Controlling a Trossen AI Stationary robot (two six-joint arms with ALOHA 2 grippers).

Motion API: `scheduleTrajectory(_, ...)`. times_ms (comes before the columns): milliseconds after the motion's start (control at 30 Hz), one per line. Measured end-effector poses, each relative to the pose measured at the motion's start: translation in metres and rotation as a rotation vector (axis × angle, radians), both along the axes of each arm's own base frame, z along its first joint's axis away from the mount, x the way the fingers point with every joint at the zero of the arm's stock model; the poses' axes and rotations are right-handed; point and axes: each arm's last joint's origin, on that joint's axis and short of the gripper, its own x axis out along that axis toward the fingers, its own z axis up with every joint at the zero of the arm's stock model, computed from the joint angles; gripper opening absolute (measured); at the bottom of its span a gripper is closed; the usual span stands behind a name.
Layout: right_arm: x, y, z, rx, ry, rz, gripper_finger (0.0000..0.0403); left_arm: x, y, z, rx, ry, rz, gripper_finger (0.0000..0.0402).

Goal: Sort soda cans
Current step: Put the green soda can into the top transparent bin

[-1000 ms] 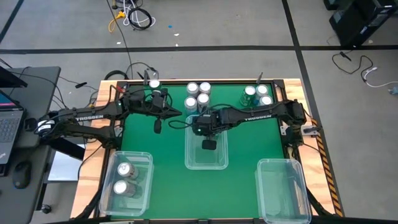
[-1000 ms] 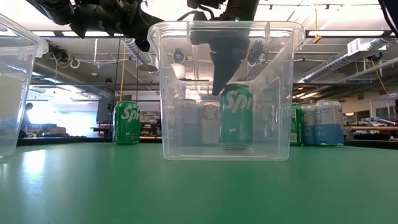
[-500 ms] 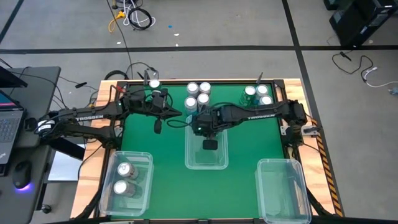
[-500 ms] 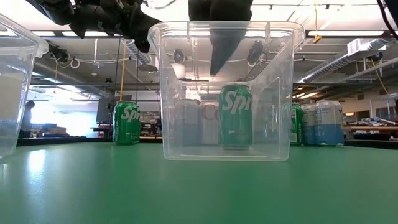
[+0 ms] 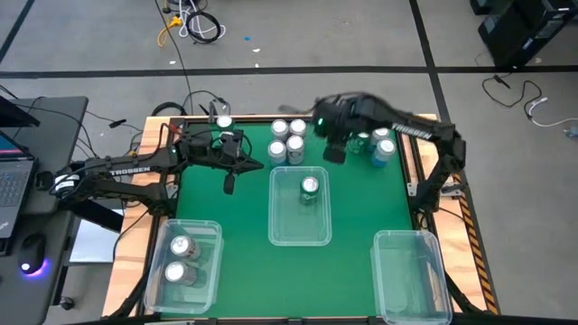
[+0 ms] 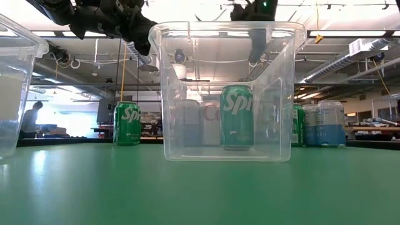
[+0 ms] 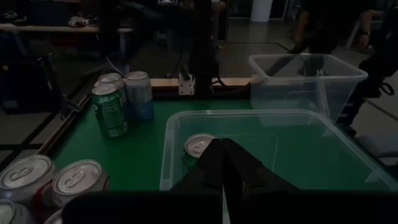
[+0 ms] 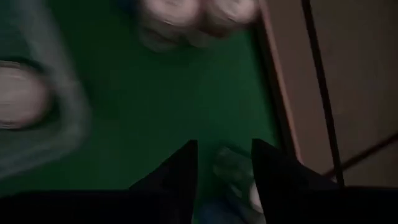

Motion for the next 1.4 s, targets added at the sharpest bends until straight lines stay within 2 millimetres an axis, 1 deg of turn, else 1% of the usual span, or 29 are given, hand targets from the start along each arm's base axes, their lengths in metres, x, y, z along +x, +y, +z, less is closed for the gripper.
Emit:
scheduleTrajectory(133, -0.024, -0.035, -0.009, 0.084, 0.008, -0.093, 0.0167, 0.000, 0.000, 0.000, 0.004, -0.001, -0.001, 0.0000)
scheduleTrajectory(233, -0.040, -0.056, -0.023, 0.148, 0.021, -0.170, 0.0195, 0.000, 0.000, 0.000, 0.005, -0.002, -0.001, 0.0000)
scheduleTrajectory(400, -0.060, -0.083, -0.051, 0.190, 0.071, -0.281, 0.0252, 0.000, 0.000, 0.000, 0.005, -0.002, -0.001, 0.0000)
scheduleTrajectory(600, -0.073, -0.102, -0.073, 0.184, 0.086, -0.321, 0.0315, 0.000, 0.000, 0.000, 0.005, -0.002, -0.001, 0.0000)
scheduleTrajectory(767, -0.080, -0.108, -0.088, 0.213, 0.083, -0.332, 0.0345, 0.000, 0.000, 0.000, 0.003, -0.002, 0.000, 0.0000)
scheduleTrajectory(900, -0.084, -0.109, -0.101, 0.229, 0.096, -0.341, 0.0352, 0.000, 0.000, 0.000, 0.002, -0.002, 0.000, 0.0000)
scheduleTrajectory(1100, -0.091, -0.112, -0.118, 0.239, 0.113, -0.358, 0.0345, 0.000, 0.000, 0.000, 0.002, -0.002, 0.000, 0.0000)
scheduleTrajectory(1233, -0.093, -0.113, -0.120, 0.232, 0.125, -0.361, 0.0334, 0.000, 0.000, 0.000, 0.002, -0.002, 0.000, 0.0000)
scheduleTrajectory(1400, -0.093, -0.114, -0.120, 0.216, 0.133, -0.343, 0.0308, 0.000, 0.000, 0.000, 0.001, -0.002, 0.000, 0.0000)
